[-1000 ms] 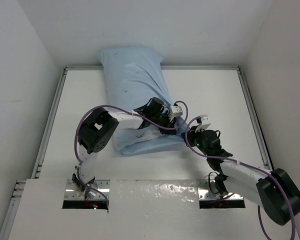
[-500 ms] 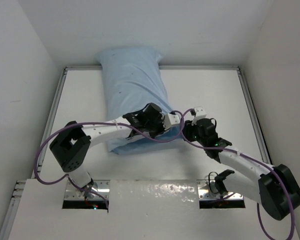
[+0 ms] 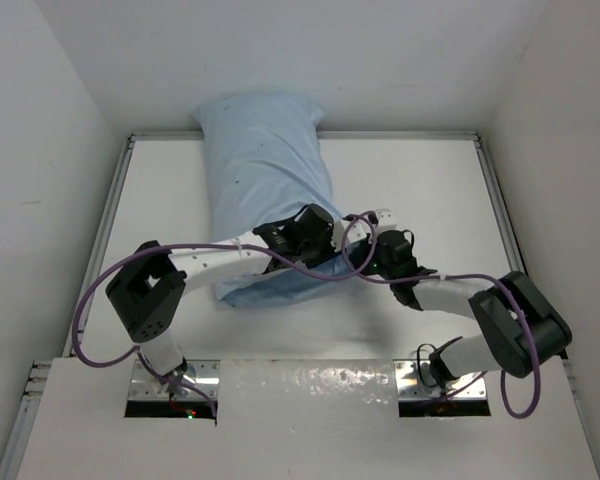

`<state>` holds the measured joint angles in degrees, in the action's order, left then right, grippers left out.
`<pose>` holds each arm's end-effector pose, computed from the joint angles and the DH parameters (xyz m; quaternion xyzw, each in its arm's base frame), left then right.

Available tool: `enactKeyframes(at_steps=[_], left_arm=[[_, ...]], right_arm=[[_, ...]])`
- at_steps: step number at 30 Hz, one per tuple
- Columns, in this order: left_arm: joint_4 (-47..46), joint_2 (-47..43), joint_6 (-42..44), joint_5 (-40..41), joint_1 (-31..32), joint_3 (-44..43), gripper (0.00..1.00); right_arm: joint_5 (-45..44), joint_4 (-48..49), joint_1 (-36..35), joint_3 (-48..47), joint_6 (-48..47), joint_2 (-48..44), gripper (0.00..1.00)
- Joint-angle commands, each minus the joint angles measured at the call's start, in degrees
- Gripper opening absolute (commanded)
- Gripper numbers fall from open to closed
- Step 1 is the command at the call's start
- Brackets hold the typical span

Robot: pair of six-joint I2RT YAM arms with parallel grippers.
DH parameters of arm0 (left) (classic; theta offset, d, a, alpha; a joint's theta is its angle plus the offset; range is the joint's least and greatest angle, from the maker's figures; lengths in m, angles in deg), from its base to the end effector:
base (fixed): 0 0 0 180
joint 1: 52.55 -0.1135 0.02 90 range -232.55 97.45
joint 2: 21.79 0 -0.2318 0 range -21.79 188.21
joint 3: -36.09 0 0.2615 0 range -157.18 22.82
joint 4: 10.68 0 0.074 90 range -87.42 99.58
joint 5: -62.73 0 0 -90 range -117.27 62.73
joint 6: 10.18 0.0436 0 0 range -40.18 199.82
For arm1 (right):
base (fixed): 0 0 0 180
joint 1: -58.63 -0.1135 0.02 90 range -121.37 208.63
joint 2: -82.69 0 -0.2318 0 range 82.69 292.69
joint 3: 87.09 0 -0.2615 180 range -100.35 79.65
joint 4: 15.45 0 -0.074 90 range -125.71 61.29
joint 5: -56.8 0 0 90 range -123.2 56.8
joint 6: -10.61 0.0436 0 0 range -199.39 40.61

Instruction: Put the pillow into the pillowcase

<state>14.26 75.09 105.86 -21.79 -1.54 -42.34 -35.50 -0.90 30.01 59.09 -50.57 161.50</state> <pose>0.2430 -0.2936 0.1802 0.5566 0.7295 -0.0426 0.3953 0.2302 0.1236 0.0965 0.0115 0.8677 0.2233 0.4439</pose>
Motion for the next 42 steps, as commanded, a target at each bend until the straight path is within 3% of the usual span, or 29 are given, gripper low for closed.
enactKeyframes(at_steps=[1, 2, 3, 4, 7, 14, 18, 21, 23, 26, 31, 32, 33, 36, 39, 42], left_arm=[[10.87, 0.5, 1.38, -2.03, 0.85, -5.4, 0.41], [14.3, 0.5, 1.21, -3.61, 1.2, -7.58, 0.6], [21.12, 0.5, 1.38, -6.07, 1.46, -8.74, 0.69], [24.06, 0.33, 1.47, -7.22, 1.9, -10.32, 0.91], [33.56, -1.51, 3.65, -8.55, 3.04, -11.21, 0.97], [53.06, -5.73, 13.41, -5.75, 3.75, -12.09, 0.99], [55.73, -8.72, 17.36, -1.96, 3.75, -11.74, 0.99], [55.46, -11.36, 20.17, -5.98, 3.67, -14.62, 0.99], [53.37, -15.12, 21.85, -23.12, 3.14, -16.99, 0.98], [51.87, -14.0, 17.93, -25.6, 2.96, -19.46, 0.94], [47.3, -14.17, 12.38, -19.03, 2.79, -23.16, 1.0], [45.64, -14.52, 9.58, -16.31, 2.35, -23.42, 1.0], [40.92, -14.7, 8.6, -8.72, 2.09, -22.38, 1.0], [27.41, -13.57, 9.54, 8.95, 2.17, -12.3, 1.0], [15.53, -11.89, 14.47, 17.87, 3.4, -2.09, 1.0], [12.49, -11.28, 15.0, 16.08, 4.02, -0.22, 1.0]], right_arm=[[-1.03, 10.68, -0.12, -4.84, 5.28, 2.31, 0.0], [-1.73, 10.68, -0.12, -5.28, 5.63, 2.23, 0.0], [-1.91, 10.34, -0.12, -5.81, 5.98, 1.97, 0.0], [-2.09, 10.07, -0.21, -6.16, 6.33, 1.27, 0.0], [-2.96, 9.02, -0.12, -6.95, 7.47, 0.39, 0.0], [-2.79, 7.7, 0.58, -8.88, 8.54, -0.76, 0.0], [-1.74, 7.34, 0.85, -9.15, 8.01, -1.2, 0.0], [-1.13, 6.29, 0.85, -9.68, 6.96, -1.02, 0.0], [1.41, 6.9, 0.94, -9.33, 6.43, -1.02, 0.0], [1.78, 6.99, 0.85, -8.89, 6.6, -1.37, 0.0], [2.04, 6.73, 0.85, -8.62, 6.16, -1.99, 0.0], [2.04, 6.73, 0.85, -8.62, 6.08, -1.99, 0.0], [2.04, 6.9, 0.85, -8.71, 6.07, -1.9, 0.0], [3.09, 8.04, 0.85, -8.54, 7.04, -1.81, 0.0], [3.89, 9.01, 0.85, -8.1, 8.09, -1.81, 0.0], [3.98, 8.05, 0.76, -8.27, 7.83, -1.64, 0.0]])
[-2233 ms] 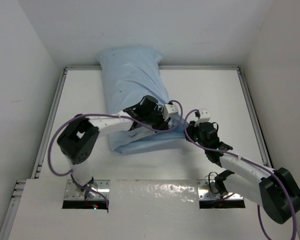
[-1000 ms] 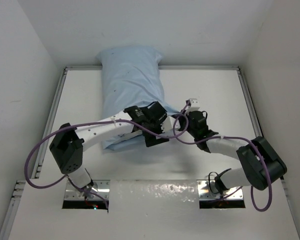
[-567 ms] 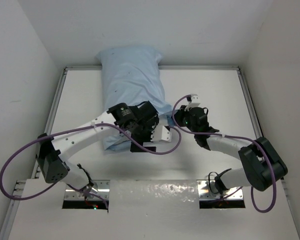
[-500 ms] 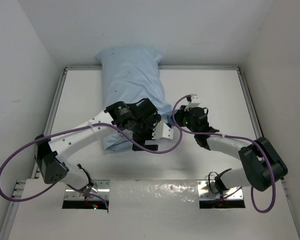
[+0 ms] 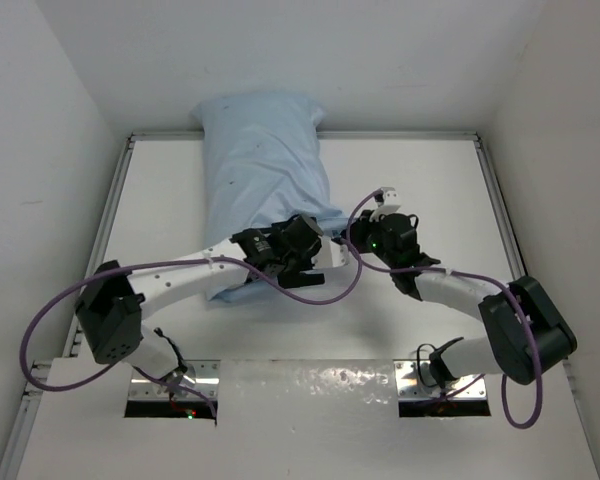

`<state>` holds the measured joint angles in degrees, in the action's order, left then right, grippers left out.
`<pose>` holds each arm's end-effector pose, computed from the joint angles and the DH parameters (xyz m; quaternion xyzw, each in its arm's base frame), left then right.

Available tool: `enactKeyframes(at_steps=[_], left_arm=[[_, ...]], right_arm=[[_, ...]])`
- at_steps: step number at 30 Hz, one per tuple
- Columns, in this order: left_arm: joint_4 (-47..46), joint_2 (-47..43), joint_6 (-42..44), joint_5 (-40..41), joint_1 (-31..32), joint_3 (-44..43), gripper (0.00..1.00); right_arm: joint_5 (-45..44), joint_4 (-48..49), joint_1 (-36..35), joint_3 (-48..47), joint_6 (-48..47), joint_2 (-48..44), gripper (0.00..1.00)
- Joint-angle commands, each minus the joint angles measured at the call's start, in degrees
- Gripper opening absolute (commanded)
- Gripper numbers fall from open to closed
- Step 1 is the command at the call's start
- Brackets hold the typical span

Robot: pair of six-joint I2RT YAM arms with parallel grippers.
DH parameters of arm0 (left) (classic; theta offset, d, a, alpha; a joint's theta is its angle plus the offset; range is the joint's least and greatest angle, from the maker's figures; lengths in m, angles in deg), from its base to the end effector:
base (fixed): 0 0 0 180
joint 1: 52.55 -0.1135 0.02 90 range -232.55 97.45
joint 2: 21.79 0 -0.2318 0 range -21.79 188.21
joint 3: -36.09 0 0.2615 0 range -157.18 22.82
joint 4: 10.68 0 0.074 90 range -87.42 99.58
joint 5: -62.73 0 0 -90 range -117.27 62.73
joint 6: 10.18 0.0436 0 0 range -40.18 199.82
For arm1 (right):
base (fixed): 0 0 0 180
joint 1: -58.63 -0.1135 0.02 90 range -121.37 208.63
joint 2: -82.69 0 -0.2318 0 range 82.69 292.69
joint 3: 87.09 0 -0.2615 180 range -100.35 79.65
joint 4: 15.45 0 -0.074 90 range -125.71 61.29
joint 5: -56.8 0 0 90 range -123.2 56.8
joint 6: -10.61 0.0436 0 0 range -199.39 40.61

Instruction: Put the pillow into the pillowcase

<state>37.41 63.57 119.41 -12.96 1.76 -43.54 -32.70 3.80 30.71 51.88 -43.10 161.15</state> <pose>0.2013 -0.2618 0.2246 0.6628 0.6721 0.0780 0.3207 0.2587 0.1375 0.1450 0.0566 0.8080 0.3147 0.4949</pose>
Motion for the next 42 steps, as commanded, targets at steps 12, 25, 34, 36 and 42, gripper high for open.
enactKeyframes(at_steps=[12, 25, 34, 36, 42], left_arm=[[-43.09, 6.57, 7.62, 13.83, -3.48, 16.81, 0.98], [-46.5, 2.09, -0.13, 10.55, -17.03, 12.84, 0.0], [-38.44, 2.0, -6.02, 1.34, -13.54, 8.19, 0.0], [-36.42, 2.18, -6.98, -0.32, -12.73, 7.57, 0.0], [-37.02, 4.11, -9.09, -1.03, -12.12, 4.94, 0.0]], right_arm=[[2.06, 7.21, 0.24, 3.16, 2.03, -1.46, 0.0], [6.26, 8.0, 0.41, 9.3, -5.69, -5.5, 0.0], [8.41, -7.99, 0.24, 8.08, -19.42, -16.21, 0.53], [3.75, -8.52, -2.04, 8.26, -19.51, -22.27, 0.55], [-13.14, -0.36, -17.06, 10.89, -15.57, -23.2, 0.37]])
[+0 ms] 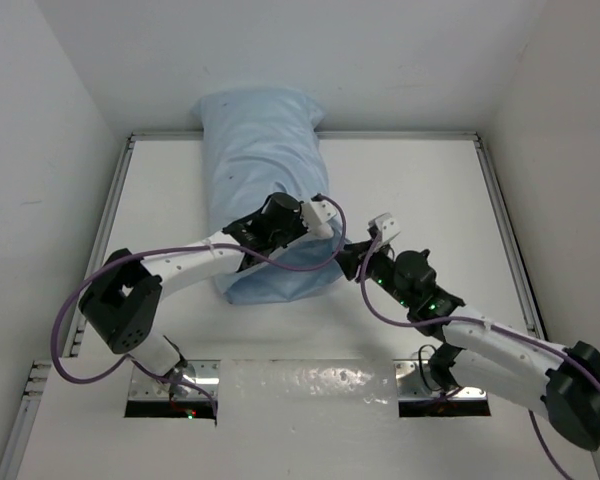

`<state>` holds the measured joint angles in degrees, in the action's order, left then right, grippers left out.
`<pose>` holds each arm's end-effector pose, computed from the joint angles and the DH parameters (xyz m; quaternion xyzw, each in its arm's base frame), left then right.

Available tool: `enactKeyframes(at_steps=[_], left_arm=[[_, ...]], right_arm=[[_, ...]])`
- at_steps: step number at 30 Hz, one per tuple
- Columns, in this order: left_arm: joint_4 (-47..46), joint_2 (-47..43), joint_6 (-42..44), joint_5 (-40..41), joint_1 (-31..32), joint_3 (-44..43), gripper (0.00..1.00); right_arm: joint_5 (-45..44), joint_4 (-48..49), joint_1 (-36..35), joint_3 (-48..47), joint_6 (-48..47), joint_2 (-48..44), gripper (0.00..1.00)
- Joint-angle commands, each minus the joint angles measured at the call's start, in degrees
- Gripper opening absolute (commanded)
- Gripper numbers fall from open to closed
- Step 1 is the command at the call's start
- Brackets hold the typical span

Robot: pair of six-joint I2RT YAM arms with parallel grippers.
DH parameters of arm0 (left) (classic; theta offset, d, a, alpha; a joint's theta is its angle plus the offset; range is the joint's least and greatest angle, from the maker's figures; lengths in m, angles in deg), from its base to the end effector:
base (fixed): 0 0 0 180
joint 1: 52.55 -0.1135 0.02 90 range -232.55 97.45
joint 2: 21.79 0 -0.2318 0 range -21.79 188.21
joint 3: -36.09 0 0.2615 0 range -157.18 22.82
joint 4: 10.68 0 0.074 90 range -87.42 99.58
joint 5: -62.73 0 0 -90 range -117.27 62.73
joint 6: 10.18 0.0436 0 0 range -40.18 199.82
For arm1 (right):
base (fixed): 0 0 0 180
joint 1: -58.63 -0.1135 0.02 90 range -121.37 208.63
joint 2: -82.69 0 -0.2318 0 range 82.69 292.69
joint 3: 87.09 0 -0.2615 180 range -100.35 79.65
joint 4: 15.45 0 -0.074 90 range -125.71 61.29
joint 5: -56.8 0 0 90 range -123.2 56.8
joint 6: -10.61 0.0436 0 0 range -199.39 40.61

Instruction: Put the pillow into the pillowcase

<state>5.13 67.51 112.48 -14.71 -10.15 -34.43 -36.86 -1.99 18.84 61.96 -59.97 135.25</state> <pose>0.2728 -0.2362 0.1949 0.4958 0.7289 0.0573 0.4687 0.1851 0.1505 0.1846 -0.1129 0.7470 0.3025 0.5812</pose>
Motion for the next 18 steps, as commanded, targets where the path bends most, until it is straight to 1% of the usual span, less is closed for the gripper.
enactKeyframes(at_steps=[1, 2, 3, 4, 5, 6, 7, 8, 10, 11, 12, 13, 14, 15, 16, 18], left_arm=[[-4.74, 0.96, -2.52, 0.8, -0.2, -4.7, 0.0], [-4.48, 1.23, -2.69, 0.45, -0.2, -5.23, 0.0], [-4.39, 1.49, -3.04, 0.19, -0.2, -6.02, 0.0], [-4.13, 1.93, -3.31, -0.07, -0.2, -6.37, 0.0], [-4.04, 2.11, -3.57, -0.34, -0.2, -6.73, 0.0], [-3.87, 2.37, -4.27, -0.51, -0.2, -7.17, 0.0], [-3.78, 2.63, -4.8, -0.78, -0.29, -7.34, 0.0], [-3.34, 2.81, -5.15, -1.74, -0.38, -7.95, 0.0], [-2.64, 3.51, -7.08, -2.71, -0.47, -8.92, 0.0], [-0.46, 3.78, -7.79, -3.84, -0.55, -9.62, 0.0], [0.08, 4.3, -9.1, -4.38, -0.64, -10.94, 0.0], [1.13, 4.39, -9.81, -5.17, -0.64, -11.47, 0.0], [1.75, 4.39, -10.86, -6.57, -0.73, -12.26, 0.0], [2.46, 4.22, -11.3, -7.36, -0.73, -12.53, 0.0], [2.81, 4.22, -11.83, -9.11, -0.73, -12.7, 0.0], [4.13, 4.04, -12.97, -10.88, -0.73, -13.14, 0.0]], right_arm=[[-10.56, 7.36, -6.86, 1.25, 2.45, 4.64, 0.32], [-11.45, 11.56, -8.88, 2.13, 3.51, 6.84, 0.27], [-12.5, 13.78, -9.68, 2.48, 6.22, 11.82, 0.25], [-13.64, 16.67, -10.21, 2.92, 8.07, 14.39, 0.24], [-14.96, 23.4, -10.48, 3.88, 10.0, 17.03, 0.22], [-15.93, 27.47, -10.48, 4.24, 13.42, 19.84, 0.21], [-17.07, 31.6, -10.48, 4.42, 15.19, 25.61, 0.21], [-20.82, 37.29, -10.48, 3.73, 18.25, 28.28, 0.2], [-25.23, 39.98, -10.4, 1.97, 21.78, 34.68, 0.21], [-27.6, 40.16, -10.39, -0.56, 22.84, 36.37, 0.21], [-32.59, 39.03, -10.39, -2.07, 25.47, 37.7, 0.24], [-34.9, 37.02, -10.05, -5.56, 26.71, 39.88, 0.28], [-36.84, 31.52, -9.61, -7.25, 29.16, 40.69, 0.29], [-38.94, 28.94, -8.99, -9.09, 30.14, 41.48, 0.31], [-39.49, 23.69, -7.42, -12.16, 31.63, 42.88, 0.33], [-40.71, 17.78, -4.96, -14.99, 36.81, 44.38, 0.33]])
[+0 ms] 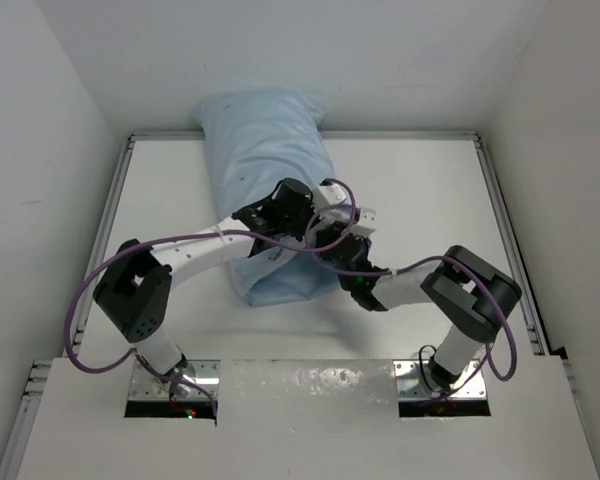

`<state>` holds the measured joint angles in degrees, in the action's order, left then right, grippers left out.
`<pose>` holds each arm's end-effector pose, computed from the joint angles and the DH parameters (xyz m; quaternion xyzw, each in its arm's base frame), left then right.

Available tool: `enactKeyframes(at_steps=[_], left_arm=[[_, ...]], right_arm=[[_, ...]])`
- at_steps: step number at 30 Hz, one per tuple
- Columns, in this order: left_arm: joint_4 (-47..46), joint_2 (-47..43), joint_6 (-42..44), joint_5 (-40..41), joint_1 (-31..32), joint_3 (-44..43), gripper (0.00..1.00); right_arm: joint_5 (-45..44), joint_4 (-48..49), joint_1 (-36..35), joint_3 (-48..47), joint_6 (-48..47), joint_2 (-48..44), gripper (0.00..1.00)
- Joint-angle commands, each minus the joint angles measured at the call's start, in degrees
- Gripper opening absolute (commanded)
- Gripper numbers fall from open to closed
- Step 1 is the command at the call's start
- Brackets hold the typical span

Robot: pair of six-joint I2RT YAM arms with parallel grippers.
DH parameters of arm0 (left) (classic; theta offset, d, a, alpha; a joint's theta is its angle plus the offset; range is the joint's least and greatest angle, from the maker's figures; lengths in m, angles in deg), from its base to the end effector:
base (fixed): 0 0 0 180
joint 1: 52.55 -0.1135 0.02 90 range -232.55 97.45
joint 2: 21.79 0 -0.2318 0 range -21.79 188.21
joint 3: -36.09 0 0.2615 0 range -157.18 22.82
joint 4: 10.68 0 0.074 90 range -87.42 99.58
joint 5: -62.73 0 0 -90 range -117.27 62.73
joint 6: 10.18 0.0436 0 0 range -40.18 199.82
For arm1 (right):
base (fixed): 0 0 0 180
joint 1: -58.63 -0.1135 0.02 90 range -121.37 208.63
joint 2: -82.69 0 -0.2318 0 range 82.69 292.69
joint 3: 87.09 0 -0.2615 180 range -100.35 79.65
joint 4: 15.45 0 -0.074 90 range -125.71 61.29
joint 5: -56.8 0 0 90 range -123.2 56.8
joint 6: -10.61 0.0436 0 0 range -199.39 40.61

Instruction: Put the pillow into the pillowcase

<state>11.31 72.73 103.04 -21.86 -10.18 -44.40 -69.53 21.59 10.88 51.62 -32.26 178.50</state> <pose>0.2886 -0.2577 0.2121 0.4641 0.7598 -0.0339 0.4540 0.2204 0.2042 0.0984 0.1802 0.7671 0.2439 0.5653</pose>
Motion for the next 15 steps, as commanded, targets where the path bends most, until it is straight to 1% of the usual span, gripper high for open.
enactKeyframes(at_steps=[1, 2, 3, 4, 7, 9, 12, 13, 14, 15], left_arm=[[-1.97, -1.09, -3.88, -5.04, -0.71, -3.35, 0.0], [-1.79, -1.09, -4.58, -5.06, -0.71, -3.44, 0.0], [-1.61, -1.01, -4.94, -6.54, -0.71, -3.53, 0.0], [-1.44, -0.74, -5.46, -7.34, -0.71, -3.88, 0.0], [-0.38, 0.75, -6.7, -8.22, -0.71, -5.37, 0.0], [0.14, 1.81, -7.75, -8.4, -0.71, -7.04, 0.0], [0.32, 2.6, -8.89, -10.15, -0.71, -8.71, 0.0], [0.58, 2.77, -9.85, -10.68, -0.71, -9.5, 0.0], [0.93, 3.04, -10.39, -11.64, -0.71, -9.77, 0.0], [1.2, 3.21, -10.91, -12.08, -0.71, -10.21, 0.0]], right_arm=[[-8.74, -11.75, 3.62, -7.45, 12.51, 2.79, 0.35], [-9.53, -14.33, 4.06, -8.61, 13.85, 3.59, 0.38], [-11.37, -16.18, 4.5, -9.58, 14.91, 4.55, 0.45], [-12.43, -19.77, 4.59, -11.33, 16.92, 6.13, 0.47], [-14.11, -24.45, 4.59, -13.54, 18.61, 7.98, 0.51], [-14.64, -26.65, 4.59, -14.68, 18.78, 9.3, 0.51], [-17.27, -33.75, 5.11, -15.65, 20.19, 10.27, 0.54], [-17.36, -34.91, 5.64, -15.82, 21.15, 10.36, 0.55], [-17.36, -36.14, 6.6, -16.35, 21.68, 10.71, 0.6], [-16.75, -39.02, 7.48, -16.79, 22.64, 10.8, 0.62]])
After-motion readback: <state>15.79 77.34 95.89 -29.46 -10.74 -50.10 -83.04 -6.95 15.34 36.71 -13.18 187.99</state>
